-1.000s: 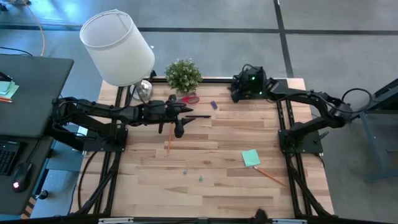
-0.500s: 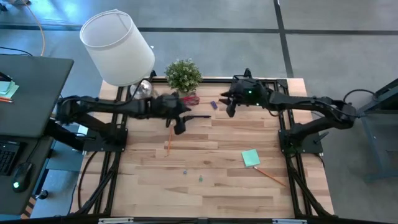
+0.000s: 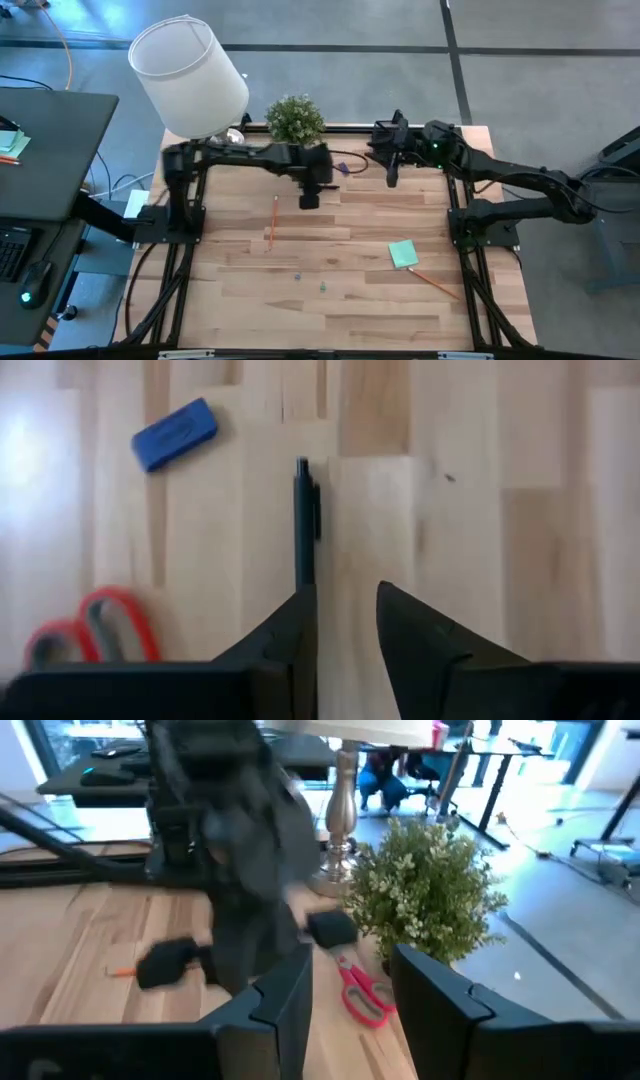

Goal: Pick and place office supplies into organizer
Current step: Put the black pen in the black desk organizer

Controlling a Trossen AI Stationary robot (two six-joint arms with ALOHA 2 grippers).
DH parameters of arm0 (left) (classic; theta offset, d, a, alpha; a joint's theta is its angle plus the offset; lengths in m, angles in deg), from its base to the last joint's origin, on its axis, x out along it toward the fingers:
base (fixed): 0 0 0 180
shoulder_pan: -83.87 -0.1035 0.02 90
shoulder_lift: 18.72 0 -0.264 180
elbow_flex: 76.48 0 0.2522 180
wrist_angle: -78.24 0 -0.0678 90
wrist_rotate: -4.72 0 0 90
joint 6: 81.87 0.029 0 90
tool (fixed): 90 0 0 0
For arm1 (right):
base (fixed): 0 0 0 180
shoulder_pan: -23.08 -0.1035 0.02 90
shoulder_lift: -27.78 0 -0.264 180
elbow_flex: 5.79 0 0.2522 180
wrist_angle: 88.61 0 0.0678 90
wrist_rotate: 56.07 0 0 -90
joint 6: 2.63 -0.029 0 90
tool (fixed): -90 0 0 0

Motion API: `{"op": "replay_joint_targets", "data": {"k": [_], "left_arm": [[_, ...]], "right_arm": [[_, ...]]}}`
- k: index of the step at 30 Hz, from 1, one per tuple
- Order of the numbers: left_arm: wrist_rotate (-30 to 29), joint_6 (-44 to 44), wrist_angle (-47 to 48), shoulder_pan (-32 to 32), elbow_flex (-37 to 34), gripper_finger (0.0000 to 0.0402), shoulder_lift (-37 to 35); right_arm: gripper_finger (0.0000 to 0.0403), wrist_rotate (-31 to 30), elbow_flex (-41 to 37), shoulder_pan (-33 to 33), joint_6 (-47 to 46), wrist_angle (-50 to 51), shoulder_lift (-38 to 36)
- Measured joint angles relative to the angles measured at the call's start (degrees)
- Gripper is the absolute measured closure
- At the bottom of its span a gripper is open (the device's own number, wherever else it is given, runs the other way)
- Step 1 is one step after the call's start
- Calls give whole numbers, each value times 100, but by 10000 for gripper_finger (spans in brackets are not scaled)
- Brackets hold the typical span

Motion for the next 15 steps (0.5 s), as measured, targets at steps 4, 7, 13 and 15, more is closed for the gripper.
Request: {"op": "replay_joint_targets", "data": {"k": [4,7,13,15], "left_arm": [[-21,103,326,-42,600,295,605],[-28,174,363,-56,871,285,886],[90,254,504,-310,942,279,1066],[196,251,469,-418,942,284,1142]], "right_arm": [[274,10,0,-24,145,397,-166],[274,14,0,-26,182,537,-266],[274,63,0,-26,179,576,-354],[274,66,0,-26,156,599,-357]]}}
